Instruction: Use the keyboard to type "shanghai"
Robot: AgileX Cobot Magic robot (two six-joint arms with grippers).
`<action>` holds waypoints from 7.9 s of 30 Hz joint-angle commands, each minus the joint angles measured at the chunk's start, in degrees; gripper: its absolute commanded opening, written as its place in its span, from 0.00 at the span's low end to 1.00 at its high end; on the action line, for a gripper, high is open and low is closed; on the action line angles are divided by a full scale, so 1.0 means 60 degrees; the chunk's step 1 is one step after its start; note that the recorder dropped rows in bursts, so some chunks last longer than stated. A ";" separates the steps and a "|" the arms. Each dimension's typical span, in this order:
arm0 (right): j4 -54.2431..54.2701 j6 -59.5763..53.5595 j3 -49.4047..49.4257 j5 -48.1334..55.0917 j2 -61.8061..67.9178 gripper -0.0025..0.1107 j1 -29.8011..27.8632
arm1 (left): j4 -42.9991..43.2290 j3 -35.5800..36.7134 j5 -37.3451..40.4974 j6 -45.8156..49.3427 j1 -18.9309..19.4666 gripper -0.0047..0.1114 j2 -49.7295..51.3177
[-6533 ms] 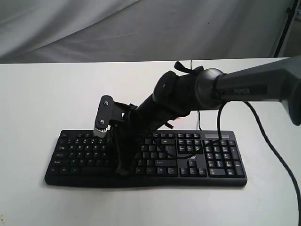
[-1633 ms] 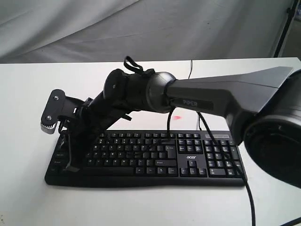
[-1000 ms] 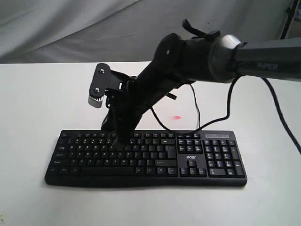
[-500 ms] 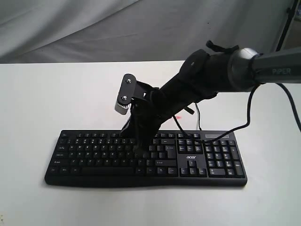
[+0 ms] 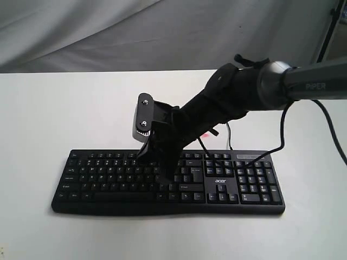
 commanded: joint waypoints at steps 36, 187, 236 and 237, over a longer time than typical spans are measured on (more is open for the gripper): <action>0.0404 -0.0058 0.0070 -0.0002 0.0248 0.02 -0.0048 | -0.0038 0.0006 -0.0024 -0.0011 -0.0038 0.05 0.0030; 0.2857 0.2593 0.3062 -0.1596 -1.4133 0.02 -0.0048 | -0.0038 0.0006 -0.0024 -0.0011 -0.0038 0.05 0.0030; -0.9536 1.5985 0.7576 -0.3029 -2.0092 0.02 -0.3288 | -0.0038 0.0006 -0.0024 -0.0011 -0.0038 0.05 0.0030; -0.9517 1.6026 0.7732 -0.3061 -2.0092 0.02 -0.3288 | -0.0038 0.0006 -0.0024 -0.0011 -0.0038 0.05 0.0030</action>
